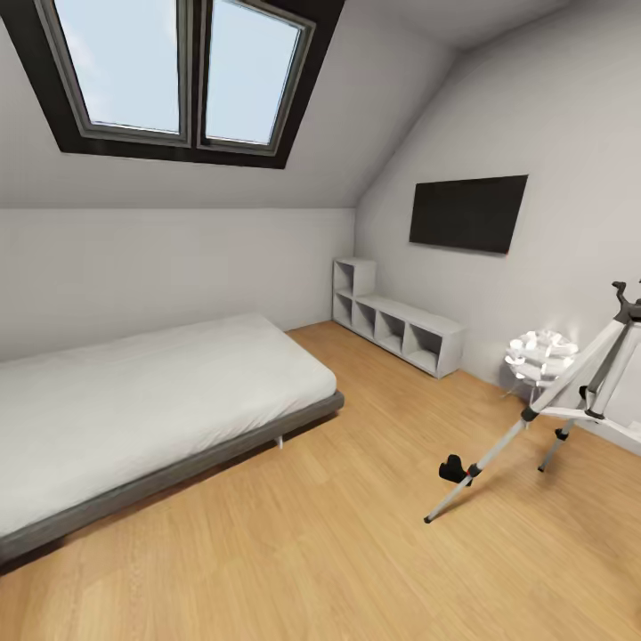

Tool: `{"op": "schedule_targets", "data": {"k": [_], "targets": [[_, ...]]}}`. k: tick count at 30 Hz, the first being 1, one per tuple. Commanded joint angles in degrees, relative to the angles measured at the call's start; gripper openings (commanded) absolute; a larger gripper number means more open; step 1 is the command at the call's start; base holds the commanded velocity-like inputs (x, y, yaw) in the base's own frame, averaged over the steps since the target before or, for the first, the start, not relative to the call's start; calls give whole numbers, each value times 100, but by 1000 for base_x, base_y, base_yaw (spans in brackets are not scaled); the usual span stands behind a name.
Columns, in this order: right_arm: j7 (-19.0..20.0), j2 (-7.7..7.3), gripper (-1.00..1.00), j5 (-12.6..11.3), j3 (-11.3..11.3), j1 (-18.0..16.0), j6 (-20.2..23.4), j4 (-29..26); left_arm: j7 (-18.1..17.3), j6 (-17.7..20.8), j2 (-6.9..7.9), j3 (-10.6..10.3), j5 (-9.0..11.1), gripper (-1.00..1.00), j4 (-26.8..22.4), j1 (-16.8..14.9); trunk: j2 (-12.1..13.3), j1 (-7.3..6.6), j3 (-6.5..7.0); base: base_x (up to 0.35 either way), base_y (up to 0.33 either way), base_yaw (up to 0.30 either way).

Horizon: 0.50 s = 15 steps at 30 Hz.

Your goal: Attach the digital camera to the camera tripod in the bedroom.

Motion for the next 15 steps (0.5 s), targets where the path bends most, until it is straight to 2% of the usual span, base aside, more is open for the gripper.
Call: {"op": "schedule_targets", "data": {"k": [1, 11, 15], "targets": [[-8, 33, 100, 20, 33, -10, 18, -33, -8, 18, -33, 17, 24, 100, -11, 8, -1, 0, -3, 0, 0, 0], [-4, 53, 100, 18, 27, -10, 25, -336, -1, 18, -18, 24, 18, 100, -16, 8, -1, 0, -3, 0, 0, 0], [-1, 52, 100, 18, 27, -10, 19, -381, 0, 18, -18, 22, 18, 100, -17, 8, -1, 0, -3, 129, 85, 0]]}}
